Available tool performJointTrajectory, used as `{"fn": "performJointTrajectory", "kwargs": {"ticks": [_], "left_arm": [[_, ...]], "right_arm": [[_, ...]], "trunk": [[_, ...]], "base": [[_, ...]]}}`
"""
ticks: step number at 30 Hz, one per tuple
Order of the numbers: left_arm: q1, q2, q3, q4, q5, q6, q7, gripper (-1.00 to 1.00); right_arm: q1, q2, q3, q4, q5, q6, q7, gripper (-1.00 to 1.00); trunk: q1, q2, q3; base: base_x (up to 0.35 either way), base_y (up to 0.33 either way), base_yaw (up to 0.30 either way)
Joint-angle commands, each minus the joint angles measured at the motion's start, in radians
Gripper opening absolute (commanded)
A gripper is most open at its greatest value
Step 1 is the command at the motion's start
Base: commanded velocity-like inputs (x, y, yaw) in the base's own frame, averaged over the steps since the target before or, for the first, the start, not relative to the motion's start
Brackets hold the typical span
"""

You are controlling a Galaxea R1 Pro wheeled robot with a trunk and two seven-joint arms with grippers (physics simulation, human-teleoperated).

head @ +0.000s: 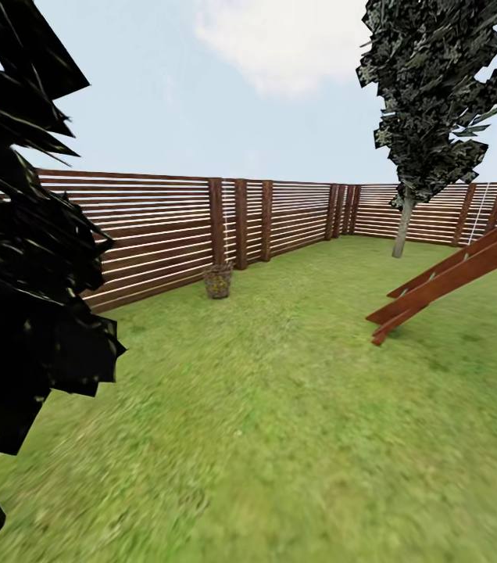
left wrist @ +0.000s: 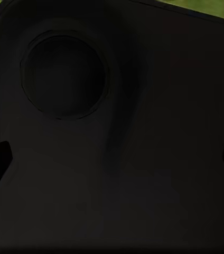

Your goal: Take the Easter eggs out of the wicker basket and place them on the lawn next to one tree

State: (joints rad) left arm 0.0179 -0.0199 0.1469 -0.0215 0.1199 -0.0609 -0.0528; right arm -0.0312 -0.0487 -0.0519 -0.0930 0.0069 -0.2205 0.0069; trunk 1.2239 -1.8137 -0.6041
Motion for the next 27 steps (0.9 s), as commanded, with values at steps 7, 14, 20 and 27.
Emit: {"fn": "performJointTrajectory", "kwargs": {"ticks": [7,14,20,27], "left_arm": [[0.001,0.0,0.003,-0.002,0.01,0.0,-0.004,1.0],[0.001,0.0,0.003,-0.002,0.01,0.0,-0.005,1.0],[0.001,0.0,0.003,-0.002,0.01,0.0,-0.005,1.0],[0.001,0.0,0.003,-0.001,0.01,0.0,-0.006,1.0]], "right_arm": [[-0.001,0.001,-0.005,0.001,0.001,-0.003,0.001,1.0],[-0.001,0.001,-0.005,0.001,0.001,-0.003,0.001,1.0],[-0.001,0.0,-0.005,0.001,0.001,-0.003,0.001,1.0],[-0.001,0.001,-0.005,0.001,0.001,-0.003,0.001,1.0]], "trunk": [[0.0,0.0,-0.001],[0.0,0.0,-0.001],[0.0,0.0,-0.001],[0.0,0.0,-0.001]], "base": [[0.251,-0.213,0.0],[0.251,-0.213,0.0],[0.251,-0.213,0.0],[0.251,-0.213,0.011]]}}
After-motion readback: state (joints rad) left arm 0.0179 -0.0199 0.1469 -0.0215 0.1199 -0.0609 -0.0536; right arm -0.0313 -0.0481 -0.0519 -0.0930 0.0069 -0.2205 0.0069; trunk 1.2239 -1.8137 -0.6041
